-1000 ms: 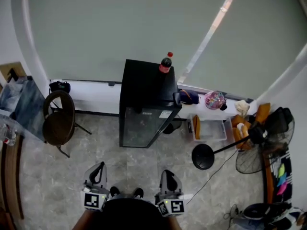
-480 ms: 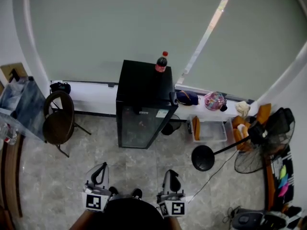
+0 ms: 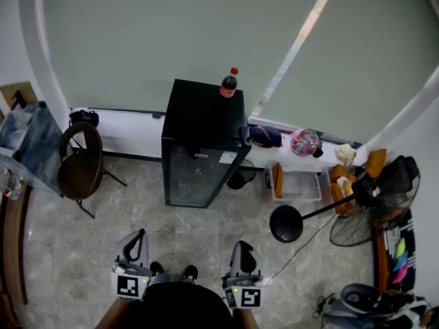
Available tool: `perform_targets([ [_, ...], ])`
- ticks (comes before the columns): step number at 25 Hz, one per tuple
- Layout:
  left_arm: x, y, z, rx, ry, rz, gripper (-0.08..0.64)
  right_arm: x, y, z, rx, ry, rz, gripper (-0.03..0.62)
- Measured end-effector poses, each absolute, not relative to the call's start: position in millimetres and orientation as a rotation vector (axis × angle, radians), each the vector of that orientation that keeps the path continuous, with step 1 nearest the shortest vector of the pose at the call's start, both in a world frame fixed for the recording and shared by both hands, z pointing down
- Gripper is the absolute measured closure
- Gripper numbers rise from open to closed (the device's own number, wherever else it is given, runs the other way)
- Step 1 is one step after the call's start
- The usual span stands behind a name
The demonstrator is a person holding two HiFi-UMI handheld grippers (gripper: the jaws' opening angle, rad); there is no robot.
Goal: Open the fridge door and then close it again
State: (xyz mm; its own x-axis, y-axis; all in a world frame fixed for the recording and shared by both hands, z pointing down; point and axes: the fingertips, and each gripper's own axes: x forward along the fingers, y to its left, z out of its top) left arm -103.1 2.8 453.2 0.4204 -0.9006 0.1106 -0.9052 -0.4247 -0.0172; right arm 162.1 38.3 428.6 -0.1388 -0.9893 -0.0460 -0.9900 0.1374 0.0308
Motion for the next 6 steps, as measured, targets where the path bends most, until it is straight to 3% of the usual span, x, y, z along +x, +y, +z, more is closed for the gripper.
perform_targets([
  [6,-102.5,6.5,457.1,2.605,-1.665,0.174,0.553,166.9,43.5,432.5,-2.064,2.375,0.091,0.581],
])
